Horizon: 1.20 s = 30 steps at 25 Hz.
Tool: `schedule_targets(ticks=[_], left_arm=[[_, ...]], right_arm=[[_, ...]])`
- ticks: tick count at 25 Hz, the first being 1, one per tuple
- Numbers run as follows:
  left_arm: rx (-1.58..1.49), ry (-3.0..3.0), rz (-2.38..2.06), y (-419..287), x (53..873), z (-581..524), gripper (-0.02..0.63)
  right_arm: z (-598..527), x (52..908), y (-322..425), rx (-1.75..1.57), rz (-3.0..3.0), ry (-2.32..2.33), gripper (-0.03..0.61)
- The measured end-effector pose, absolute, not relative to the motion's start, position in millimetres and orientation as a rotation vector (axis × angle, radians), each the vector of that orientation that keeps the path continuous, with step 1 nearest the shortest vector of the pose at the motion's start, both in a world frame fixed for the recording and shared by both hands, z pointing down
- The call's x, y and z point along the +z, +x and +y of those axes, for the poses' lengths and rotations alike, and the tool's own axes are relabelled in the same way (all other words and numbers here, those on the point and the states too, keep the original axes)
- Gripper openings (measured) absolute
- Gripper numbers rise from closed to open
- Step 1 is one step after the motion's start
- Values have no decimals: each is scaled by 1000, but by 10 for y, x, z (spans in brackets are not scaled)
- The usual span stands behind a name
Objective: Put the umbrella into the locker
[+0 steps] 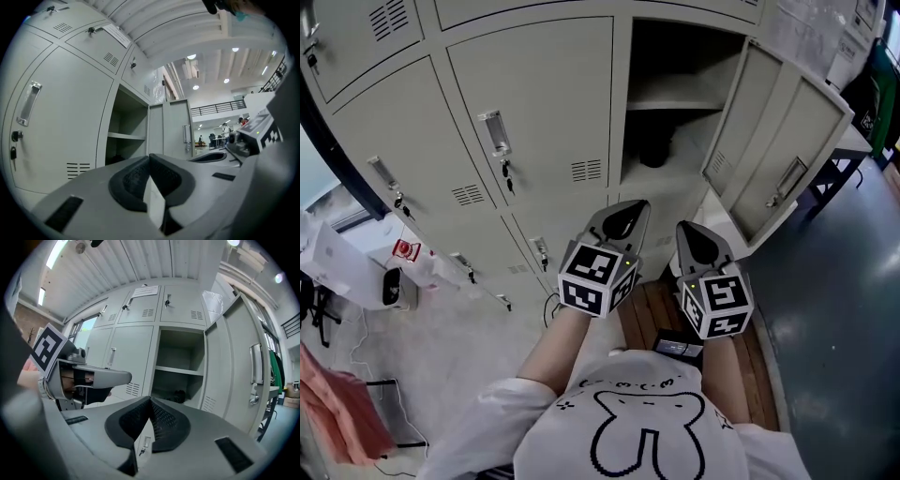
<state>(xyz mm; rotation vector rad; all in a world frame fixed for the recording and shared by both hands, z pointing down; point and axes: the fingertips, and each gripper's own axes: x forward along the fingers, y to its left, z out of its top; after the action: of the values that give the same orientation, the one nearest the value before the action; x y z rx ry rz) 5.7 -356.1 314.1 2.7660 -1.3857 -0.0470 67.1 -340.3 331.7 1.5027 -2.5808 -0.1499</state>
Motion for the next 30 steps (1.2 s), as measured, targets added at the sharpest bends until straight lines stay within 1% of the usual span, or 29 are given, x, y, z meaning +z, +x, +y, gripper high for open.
schedule_targets(ticks=[4, 19, 30], left_arm=[[-91, 2768, -1352, 20, 3144, -3446, 9], [-86, 2802, -1367, -19, 3126, -3351, 9], [-80, 2795, -1349, 56, 3153, -3364, 9]], right_arm=[[-3356, 3312, 615, -129, -2607, 1495, 23], [-3315, 3260, 484, -80, -2675, 1453, 21], [-3309, 3275, 549, -69, -2672, 1441, 21]])
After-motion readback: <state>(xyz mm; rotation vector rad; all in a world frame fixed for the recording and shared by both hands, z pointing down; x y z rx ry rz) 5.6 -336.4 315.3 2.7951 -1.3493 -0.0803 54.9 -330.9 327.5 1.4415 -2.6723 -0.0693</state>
